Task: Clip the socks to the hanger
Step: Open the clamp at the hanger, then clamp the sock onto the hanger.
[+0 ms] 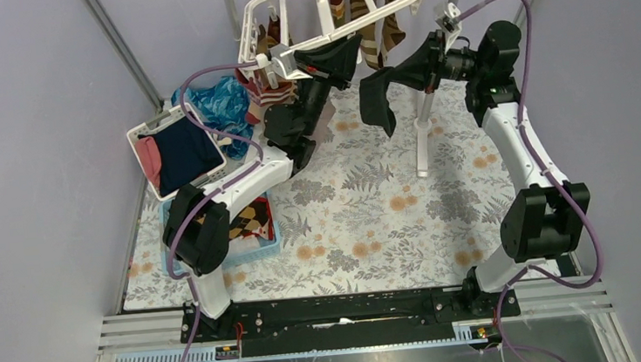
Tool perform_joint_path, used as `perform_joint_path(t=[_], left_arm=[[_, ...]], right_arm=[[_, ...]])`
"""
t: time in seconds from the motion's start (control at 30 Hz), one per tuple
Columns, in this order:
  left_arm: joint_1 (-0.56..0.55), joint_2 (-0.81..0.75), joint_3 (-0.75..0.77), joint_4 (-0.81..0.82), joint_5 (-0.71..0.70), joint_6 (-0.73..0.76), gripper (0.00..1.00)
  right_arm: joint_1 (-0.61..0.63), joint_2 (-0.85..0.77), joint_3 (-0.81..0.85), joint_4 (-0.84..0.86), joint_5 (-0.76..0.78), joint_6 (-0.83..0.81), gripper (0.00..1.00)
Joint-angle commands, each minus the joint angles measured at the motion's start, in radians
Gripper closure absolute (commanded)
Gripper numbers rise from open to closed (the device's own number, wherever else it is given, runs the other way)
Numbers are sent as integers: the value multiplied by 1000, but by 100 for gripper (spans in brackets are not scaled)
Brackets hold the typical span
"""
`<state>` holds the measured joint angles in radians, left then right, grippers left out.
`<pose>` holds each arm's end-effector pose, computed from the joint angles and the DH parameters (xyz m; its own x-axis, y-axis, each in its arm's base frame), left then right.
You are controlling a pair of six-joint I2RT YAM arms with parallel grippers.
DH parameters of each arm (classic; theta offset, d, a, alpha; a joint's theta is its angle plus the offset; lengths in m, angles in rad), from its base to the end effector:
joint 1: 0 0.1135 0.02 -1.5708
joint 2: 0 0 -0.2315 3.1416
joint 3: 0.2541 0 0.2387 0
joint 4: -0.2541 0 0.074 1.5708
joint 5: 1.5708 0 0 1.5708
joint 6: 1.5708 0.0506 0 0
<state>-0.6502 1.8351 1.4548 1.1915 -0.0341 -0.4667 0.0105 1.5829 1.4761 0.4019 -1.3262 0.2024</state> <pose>0.3219 -0.2426 0.3972 0.2516 -0.7563 -0.6039 0.7833 0.5256 -0.3319 0.3409 0.0527 0.4051 0.0978 0.0497 -0.9940 -0.9702 0.2271 -0.0841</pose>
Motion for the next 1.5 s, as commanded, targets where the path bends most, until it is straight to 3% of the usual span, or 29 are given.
perform_joint_path(t=[0.0, 0.2, 0.33, 0.43, 0.57, 0.63, 1.47], left_arm=[[20, -36, -19, -3, -19, -101, 100], [24, -34, -18, 2, -5, -113, 100], [29, -31, -22, 16, 0, -134, 100], [32, -31, -22, 23, 6, -144, 100], [34, -32, -18, 27, 16, -153, 100], [34, -32, -18, 29, 20, -158, 100], [47, -22, -23, 42, 30, -154, 100]], right_arm=[[47, 12, 79, 127, -18, 149, 100], [72, 38, 109, 190, -21, 231, 100], [83, 57, 147, 146, -11, 222, 100], [95, 56, 166, -12, -2, 118, 100], [117, 51, 230, -366, 63, -210, 100], [122, 59, 261, -470, 91, -283, 100], [131, 78, 352, -564, 136, -319, 100]])
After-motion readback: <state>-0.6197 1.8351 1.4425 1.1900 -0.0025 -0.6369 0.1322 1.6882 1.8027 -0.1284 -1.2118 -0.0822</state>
